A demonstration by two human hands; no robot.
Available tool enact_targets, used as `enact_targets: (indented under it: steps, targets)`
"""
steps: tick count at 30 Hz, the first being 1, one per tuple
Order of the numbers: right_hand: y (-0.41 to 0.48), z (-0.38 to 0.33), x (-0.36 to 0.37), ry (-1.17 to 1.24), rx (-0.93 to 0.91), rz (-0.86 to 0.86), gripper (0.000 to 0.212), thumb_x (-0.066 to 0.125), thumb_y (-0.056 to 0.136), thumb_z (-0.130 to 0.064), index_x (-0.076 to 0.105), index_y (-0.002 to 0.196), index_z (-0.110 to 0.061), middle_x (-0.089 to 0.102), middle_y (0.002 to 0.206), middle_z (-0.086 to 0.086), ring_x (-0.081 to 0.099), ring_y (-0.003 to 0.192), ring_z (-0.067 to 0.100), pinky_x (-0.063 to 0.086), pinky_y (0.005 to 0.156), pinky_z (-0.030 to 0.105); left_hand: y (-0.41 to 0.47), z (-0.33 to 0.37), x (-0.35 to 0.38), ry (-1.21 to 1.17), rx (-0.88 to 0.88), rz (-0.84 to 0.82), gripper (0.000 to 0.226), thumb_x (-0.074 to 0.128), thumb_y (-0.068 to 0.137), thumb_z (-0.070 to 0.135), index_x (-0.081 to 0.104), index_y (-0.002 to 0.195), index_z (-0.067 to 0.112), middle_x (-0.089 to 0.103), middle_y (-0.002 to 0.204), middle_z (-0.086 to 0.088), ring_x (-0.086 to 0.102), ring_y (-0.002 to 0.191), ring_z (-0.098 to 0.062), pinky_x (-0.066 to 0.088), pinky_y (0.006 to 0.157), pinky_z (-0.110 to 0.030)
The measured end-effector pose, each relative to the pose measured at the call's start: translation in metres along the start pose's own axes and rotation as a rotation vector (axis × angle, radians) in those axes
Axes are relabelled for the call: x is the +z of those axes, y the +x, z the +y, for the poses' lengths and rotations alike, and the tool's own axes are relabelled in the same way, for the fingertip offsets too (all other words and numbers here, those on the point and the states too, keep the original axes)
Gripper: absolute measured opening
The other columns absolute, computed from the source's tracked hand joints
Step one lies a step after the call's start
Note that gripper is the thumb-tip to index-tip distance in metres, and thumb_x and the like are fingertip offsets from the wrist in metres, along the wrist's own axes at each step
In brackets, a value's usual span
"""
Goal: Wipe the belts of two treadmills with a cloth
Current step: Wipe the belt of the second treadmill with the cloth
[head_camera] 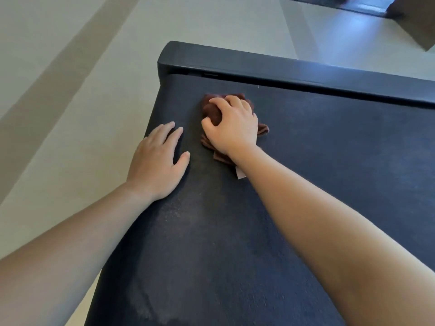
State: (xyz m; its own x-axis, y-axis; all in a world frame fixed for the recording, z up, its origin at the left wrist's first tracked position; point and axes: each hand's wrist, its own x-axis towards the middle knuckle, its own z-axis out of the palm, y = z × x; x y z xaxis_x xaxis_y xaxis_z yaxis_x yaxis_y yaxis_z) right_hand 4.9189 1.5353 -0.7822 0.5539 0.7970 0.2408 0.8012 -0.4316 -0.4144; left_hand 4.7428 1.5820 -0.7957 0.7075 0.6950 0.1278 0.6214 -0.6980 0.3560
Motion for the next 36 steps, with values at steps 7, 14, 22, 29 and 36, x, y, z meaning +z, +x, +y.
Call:
enact_targets:
  steps: [7, 14, 22, 29, 36]
  targets:
    - [0.086, 0.002, 0.018, -0.032, 0.038, -0.018, 0.048, 0.046, 0.084, -0.051, 0.054, 0.128, -0.034, 0.054, 0.129, 0.002, 0.042, 0.122, 0.027, 0.036, 0.096, 0.042, -0.001, -0.001, 0.002, -0.005, -0.015, -0.009, 0.058, 0.038, 0.092, 0.042, 0.029, 0.145, 0.02, 0.022, 0.154, 0.001, 0.016, 0.142, -0.018, 0.019, 0.115, -0.04]
    - [0.071, 0.009, 0.013, -0.068, 0.027, -0.005, 0.048, 0.046, 0.085, -0.048, 0.053, 0.129, -0.031, 0.052, 0.13, 0.004, 0.042, 0.121, 0.028, 0.038, 0.097, 0.044, 0.0, -0.001, 0.002, -0.009, -0.016, -0.008, 0.057, 0.04, 0.093, 0.04, 0.031, 0.144, 0.018, 0.023, 0.154, -0.001, 0.017, 0.142, -0.019, 0.018, 0.115, -0.04]
    - [-0.052, -0.023, -0.005, 0.013, -0.075, -0.022, 0.046, 0.05, 0.086, -0.046, 0.054, 0.129, -0.03, 0.05, 0.136, 0.002, 0.041, 0.125, 0.026, 0.035, 0.104, 0.048, -0.015, -0.02, -0.009, -0.234, -0.063, 0.022, 0.052, 0.047, 0.094, 0.029, 0.035, 0.142, 0.015, 0.027, 0.152, 0.001, 0.02, 0.14, -0.015, 0.012, 0.11, -0.023]
    - [-0.036, -0.052, 0.011, 0.001, -0.062, -0.025, 0.045, 0.052, 0.087, -0.047, 0.053, 0.13, -0.033, 0.049, 0.138, 0.0, 0.038, 0.13, 0.024, 0.029, 0.107, 0.049, -0.042, -0.043, -0.007, -0.478, -0.171, -0.018, 0.052, 0.039, 0.096, 0.034, 0.027, 0.145, 0.026, 0.028, 0.15, 0.006, 0.024, 0.137, -0.008, 0.018, 0.11, -0.023]
    - [0.064, -0.075, 0.048, -0.024, -0.018, -0.02, 0.046, 0.048, 0.087, -0.048, 0.053, 0.129, -0.031, 0.051, 0.133, 0.003, 0.04, 0.124, 0.027, 0.032, 0.101, 0.046, -0.04, -0.045, -0.002, -0.482, -0.173, 0.105, 0.049, 0.047, 0.092, 0.033, 0.037, 0.14, 0.028, 0.037, 0.143, 0.007, 0.034, 0.13, -0.008, 0.025, 0.102, -0.019]
